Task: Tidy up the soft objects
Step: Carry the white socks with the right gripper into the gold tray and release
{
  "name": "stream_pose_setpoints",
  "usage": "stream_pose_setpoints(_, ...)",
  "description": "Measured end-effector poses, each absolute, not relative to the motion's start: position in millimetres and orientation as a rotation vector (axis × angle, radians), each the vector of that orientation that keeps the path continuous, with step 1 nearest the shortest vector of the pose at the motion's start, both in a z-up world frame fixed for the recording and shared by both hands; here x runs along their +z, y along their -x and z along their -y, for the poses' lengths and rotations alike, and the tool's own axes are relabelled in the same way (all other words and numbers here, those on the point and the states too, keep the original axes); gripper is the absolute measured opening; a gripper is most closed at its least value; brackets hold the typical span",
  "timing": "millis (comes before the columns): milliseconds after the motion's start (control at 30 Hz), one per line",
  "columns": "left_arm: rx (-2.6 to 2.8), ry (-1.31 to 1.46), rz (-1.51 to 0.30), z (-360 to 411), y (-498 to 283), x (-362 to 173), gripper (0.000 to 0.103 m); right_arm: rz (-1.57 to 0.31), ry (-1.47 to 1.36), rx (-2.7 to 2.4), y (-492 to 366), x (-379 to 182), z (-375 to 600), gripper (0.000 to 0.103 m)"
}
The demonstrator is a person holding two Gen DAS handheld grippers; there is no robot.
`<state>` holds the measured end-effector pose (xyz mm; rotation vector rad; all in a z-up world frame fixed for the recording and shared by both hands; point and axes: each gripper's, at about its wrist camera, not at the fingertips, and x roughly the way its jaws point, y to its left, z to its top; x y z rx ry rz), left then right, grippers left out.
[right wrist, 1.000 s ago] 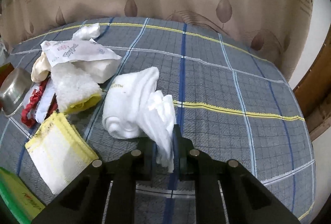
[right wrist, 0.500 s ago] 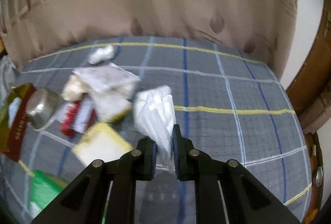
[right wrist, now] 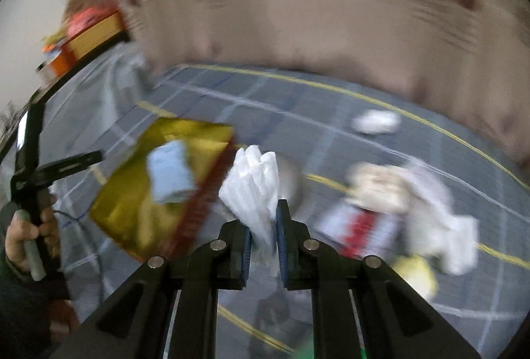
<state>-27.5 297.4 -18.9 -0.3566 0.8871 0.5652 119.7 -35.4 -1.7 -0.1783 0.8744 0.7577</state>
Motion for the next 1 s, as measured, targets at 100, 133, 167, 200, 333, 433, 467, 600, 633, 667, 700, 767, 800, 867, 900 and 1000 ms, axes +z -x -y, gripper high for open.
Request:
stream_pose_setpoints(100, 0.596, 0.371, -0.884, -306.2, 30.8, -19.0, 0.043, -0.902, 0.206, 0.847, -108.4, -13.4, -9.8, 0.013)
stream_pose_setpoints(133, 0.605, 0.373, -0.88, -307.9, 31.9, -18.7, 0.043, -0.911, 0.221, 0.875, -102.8, -17.8, -27.0, 0.013)
stream_pose_setpoints(167, 0.616, 0.376, -0.876, -310.4, 32.9, -18.4, 0.043, -0.921, 0.234, 0.899, -98.2, -22.3, -41.5, 0.013)
stream_pose_setpoints(200, 0.623, 0.378, -0.874, -311.5, 33.8, -18.1, 0.043, -0.927, 0.245, 0.919, -94.0, -26.3, -52.7, 0.013)
stream_pose_setpoints(333, 0.627, 0.39, -0.879, -314.9, 35.2, -19.5, 0.043, -0.965, 0.269, 0.964, -83.3, -42.8, -85.5, 0.013)
stream_pose_setpoints(433, 0.622, 0.384, -0.882, -313.6, 33.7, -19.9, 0.043, -0.984, 0.296, 0.972, -80.6, -56.8, -103.3, 0.013)
stream_pose_setpoints(467, 0.623, 0.377, -0.884, -312.5, 33.8, -20.1, 0.043, -0.986, 0.307, 0.971, -80.2, -61.1, -108.6, 0.013)
stream_pose_setpoints(600, 0.617, 0.375, -0.896, -310.4, 32.5, -22.6, 0.043, -1.006, 0.324, 0.97, -79.6, -72.8, -121.4, 0.015)
stream_pose_setpoints(633, 0.614, 0.376, -0.898, -310.3, 32.3, -23.0, 0.043, -1.008, 0.325, 0.972, -79.7, -74.1, -122.8, 0.015)
stream_pose_setpoints(667, 0.614, 0.376, -0.899, -310.2, 32.1, -23.4, 0.043, -1.009, 0.332, 0.969, -79.3, -75.9, -124.9, 0.015)
stream_pose_setpoints(700, 0.614, 0.375, -0.9, -310.1, 32.0, -23.5, 0.043, -1.012, 0.336, 0.969, -80.1, -76.8, -126.3, 0.016)
stream_pose_setpoints(767, 0.613, 0.378, -0.898, -310.2, 31.9, -23.6, 0.043, -1.017, 0.336, 0.975, -79.9, -77.9, -128.5, 0.021)
stream_pose_setpoints(800, 0.611, 0.38, -0.898, -310.3, 31.5, -24.0, 0.043, -1.016, 0.335, 0.975, -79.7, -77.7, -129.2, 0.03)
stream_pose_setpoints(867, 0.61, 0.381, -0.9, -310.3, 31.2, -24.9, 0.043, -1.002, 0.327, 0.974, -78.1, -75.1, -128.7, 0.042)
stream_pose_setpoints(900, 0.611, 0.379, -0.9, -310.0, 31.1, -25.1, 0.043, -0.991, 0.327, 0.978, -76.7, -72.9, -128.4, 0.046)
stream_pose_setpoints(1000, 0.61, 0.38, -0.899, -310.0, 31.2, -25.0, 0.043, -0.973, 0.328, 0.974, -74.3, -67.3, -127.0, 0.047)
